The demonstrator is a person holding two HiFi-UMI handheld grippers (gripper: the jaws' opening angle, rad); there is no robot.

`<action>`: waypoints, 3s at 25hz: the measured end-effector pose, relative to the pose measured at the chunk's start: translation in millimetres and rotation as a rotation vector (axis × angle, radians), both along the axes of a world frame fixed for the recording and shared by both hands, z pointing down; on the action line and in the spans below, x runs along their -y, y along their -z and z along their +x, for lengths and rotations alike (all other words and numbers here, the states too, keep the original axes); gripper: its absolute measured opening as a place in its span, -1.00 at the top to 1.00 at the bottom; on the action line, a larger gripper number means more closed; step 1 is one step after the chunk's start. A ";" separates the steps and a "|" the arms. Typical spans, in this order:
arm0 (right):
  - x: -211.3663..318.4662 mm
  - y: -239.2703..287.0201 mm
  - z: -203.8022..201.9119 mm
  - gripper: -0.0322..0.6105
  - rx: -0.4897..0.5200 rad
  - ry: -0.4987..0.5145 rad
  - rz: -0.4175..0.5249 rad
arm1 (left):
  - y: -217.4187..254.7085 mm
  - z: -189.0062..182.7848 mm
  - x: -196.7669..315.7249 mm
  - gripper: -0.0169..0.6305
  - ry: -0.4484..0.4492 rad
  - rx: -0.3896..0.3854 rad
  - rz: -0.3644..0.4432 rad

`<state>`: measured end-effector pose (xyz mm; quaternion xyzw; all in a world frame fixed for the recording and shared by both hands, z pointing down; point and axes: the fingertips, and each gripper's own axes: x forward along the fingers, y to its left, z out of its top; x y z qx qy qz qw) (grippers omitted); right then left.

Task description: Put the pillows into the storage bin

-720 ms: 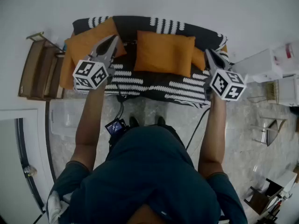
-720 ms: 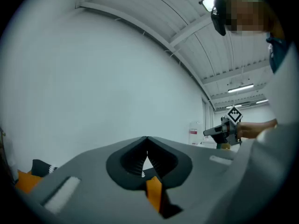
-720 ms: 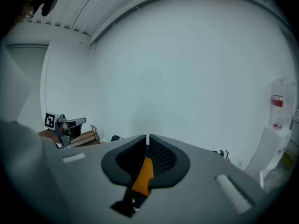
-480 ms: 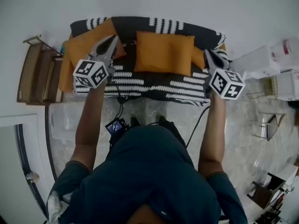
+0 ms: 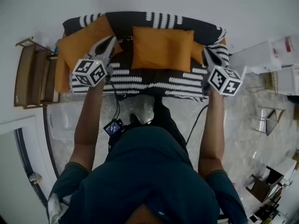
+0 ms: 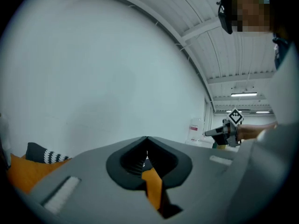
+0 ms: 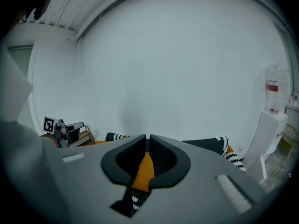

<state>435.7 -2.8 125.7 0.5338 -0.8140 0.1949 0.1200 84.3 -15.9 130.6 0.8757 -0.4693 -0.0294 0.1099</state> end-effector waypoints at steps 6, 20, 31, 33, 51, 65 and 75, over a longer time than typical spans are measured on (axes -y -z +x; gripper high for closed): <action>71.1 -60.4 28.5 0.76 0.070 0.034 -0.080 | -44.5 14.7 52.2 0.93 0.057 0.021 -0.089; 226.8 -247.2 79.1 0.38 0.102 0.072 -0.390 | -212.2 38.0 186.7 0.74 0.170 0.084 -0.369; 279.0 -398.0 107.8 0.20 0.030 0.048 -0.604 | -384.4 45.0 242.4 0.43 0.205 0.116 -0.607; 286.0 -422.8 112.6 0.19 0.017 0.044 -0.635 | -416.5 50.9 248.4 0.37 0.205 0.120 -0.653; 333.6 -556.0 124.4 0.08 -0.069 0.011 -0.669 | -582.7 90.4 270.2 0.13 0.193 0.218 -0.909; 291.3 -479.8 107.0 0.84 -0.117 0.094 -0.556 | -522.4 79.9 224.1 0.94 0.360 0.172 -0.832; 251.7 -397.6 -5.4 0.84 -0.084 0.254 -0.452 | -431.1 -25.4 133.6 0.94 0.595 0.082 -0.648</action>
